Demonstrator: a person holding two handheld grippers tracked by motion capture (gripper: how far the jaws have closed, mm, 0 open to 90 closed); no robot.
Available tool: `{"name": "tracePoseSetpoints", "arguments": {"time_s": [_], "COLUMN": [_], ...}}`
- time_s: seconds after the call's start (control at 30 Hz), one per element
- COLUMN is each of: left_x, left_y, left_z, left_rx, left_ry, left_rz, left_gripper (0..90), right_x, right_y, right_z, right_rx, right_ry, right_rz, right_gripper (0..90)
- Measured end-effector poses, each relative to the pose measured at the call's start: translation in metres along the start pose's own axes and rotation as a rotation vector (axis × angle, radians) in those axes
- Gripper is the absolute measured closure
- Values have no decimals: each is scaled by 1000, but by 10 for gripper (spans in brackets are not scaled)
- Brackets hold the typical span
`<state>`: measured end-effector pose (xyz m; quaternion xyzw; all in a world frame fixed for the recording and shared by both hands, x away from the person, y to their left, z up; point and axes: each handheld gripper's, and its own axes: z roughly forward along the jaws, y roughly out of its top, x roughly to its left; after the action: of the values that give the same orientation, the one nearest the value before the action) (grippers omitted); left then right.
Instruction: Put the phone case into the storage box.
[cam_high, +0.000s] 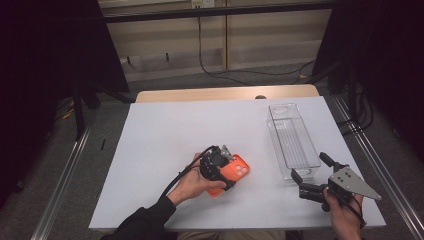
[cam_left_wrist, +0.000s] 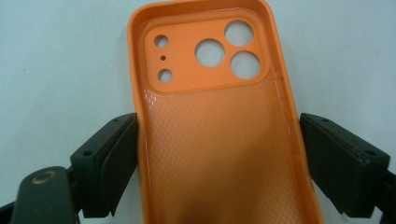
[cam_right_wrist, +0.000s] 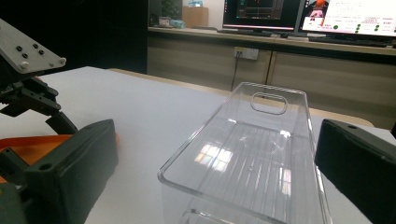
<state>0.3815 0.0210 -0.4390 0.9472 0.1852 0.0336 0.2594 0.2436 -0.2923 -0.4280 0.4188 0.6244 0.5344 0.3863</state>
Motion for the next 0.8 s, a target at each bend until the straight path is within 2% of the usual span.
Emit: {"name": "tracePoseSetpoints", "arguments": {"time_s": [0.17, 0.27, 0.3, 0.47, 0.53, 0.67, 0.8], "left_x": [1, 1, 2, 3, 4, 6, 9], "left_y": [0, -1, -1, -1, -1, -2, -4], "left_z": [-2, -3, -5, -9, -11, -17, -22], "left_rx": [-2, -19, -20, -55, -68, -118, -141], "left_ry": [10, 13, 16, 33, 29, 58, 71], "left_rz": [-5, -19, -7, -26, -22, -26, -27], "left_gripper": [146, 146, 146, 146, 146, 146, 145], "right_x": [0, 0, 0, 0, 0, 0, 0], "right_y": [0, 0, 0, 0, 0, 0, 0], "right_z": [0, 0, 0, 0, 0, 0, 0], "right_rx": [0, 0, 0, 0, -1, -1, -1], "right_ry": [0, -1, 0, -1, -1, -1, -1], "right_rz": [0, 0, 0, 0, -1, 0, 0], "right_gripper": [0, 0, 0, 0, 0, 0, 0]}}
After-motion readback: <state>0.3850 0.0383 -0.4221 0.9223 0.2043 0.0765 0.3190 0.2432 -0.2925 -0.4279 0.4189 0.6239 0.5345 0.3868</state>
